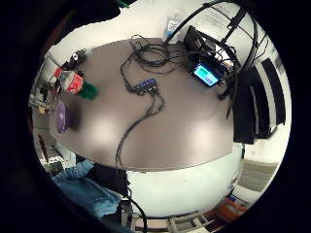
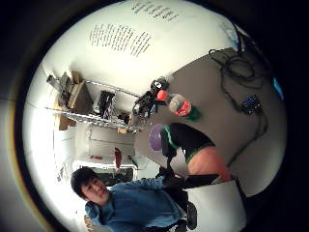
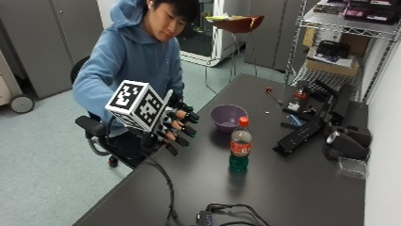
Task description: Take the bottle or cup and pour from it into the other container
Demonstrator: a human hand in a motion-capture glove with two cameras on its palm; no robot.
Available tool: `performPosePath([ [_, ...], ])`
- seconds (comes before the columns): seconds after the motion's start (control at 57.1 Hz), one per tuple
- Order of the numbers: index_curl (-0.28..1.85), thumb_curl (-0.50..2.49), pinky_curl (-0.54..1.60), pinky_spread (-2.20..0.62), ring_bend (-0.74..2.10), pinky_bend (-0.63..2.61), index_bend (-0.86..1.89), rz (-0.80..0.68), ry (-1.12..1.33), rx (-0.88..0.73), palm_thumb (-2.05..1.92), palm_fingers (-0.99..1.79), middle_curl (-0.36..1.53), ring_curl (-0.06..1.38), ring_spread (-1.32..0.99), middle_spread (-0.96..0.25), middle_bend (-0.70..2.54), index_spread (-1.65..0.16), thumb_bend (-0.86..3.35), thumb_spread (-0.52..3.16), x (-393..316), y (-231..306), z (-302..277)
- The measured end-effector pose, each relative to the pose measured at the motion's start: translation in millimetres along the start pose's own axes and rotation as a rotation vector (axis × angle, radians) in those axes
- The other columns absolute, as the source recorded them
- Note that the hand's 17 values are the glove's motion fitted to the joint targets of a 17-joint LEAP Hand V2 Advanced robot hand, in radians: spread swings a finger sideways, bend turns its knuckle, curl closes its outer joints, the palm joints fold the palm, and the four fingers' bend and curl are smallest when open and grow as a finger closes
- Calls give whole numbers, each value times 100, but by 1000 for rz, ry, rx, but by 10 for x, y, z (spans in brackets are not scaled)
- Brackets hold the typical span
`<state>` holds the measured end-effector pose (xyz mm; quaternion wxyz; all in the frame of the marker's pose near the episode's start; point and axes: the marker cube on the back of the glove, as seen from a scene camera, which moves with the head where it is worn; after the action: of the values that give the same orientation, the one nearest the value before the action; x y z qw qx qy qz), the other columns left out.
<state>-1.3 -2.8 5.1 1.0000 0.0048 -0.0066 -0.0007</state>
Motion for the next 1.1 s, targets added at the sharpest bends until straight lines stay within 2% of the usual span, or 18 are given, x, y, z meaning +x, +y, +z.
performPosePath([
  [0.123,7,15,19,19,37,53,12,4,-13,2,44,19,8,12,6,1,18,-29,21,72,13,-122,83],
  [0.315,12,22,25,23,41,55,13,-4,-72,9,47,15,16,17,8,1,20,-36,12,94,80,-263,130],
  [0.754,17,29,31,25,44,57,13,-16,-172,5,42,11,25,23,9,2,19,-37,-3,99,336,-370,387],
  [1.104,18,31,33,26,47,57,11,-13,-369,83,41,9,29,26,10,4,21,-36,-3,99,179,-413,1211],
])
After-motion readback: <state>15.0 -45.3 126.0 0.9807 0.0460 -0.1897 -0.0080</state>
